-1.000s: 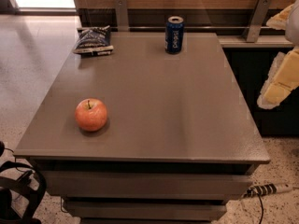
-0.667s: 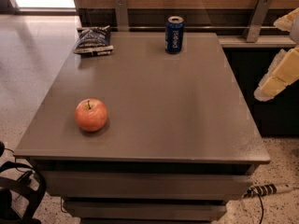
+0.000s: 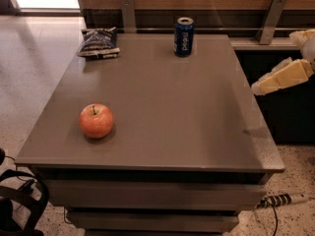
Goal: Move pepsi can near apple
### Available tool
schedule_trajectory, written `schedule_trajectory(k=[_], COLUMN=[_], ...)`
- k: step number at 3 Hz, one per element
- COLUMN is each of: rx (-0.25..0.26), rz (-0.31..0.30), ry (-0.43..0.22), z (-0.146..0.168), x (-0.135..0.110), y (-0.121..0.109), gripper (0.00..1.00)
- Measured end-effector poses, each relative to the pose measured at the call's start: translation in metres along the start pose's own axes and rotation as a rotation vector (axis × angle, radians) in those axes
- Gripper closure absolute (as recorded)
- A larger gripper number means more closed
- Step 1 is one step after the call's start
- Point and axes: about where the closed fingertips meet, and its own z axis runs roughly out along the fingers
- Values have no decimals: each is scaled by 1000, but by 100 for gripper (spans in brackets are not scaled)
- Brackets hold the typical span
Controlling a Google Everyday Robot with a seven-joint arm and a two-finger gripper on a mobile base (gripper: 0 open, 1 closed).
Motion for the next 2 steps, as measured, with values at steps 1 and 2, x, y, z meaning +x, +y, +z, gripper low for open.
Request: schedule_trajectory(k=[1,2], rx=[84,232], rz=[53,68], ry=[-174,-351], z=[20,35], x=[-16,-51], y=[-34,-86], gripper=[0,0])
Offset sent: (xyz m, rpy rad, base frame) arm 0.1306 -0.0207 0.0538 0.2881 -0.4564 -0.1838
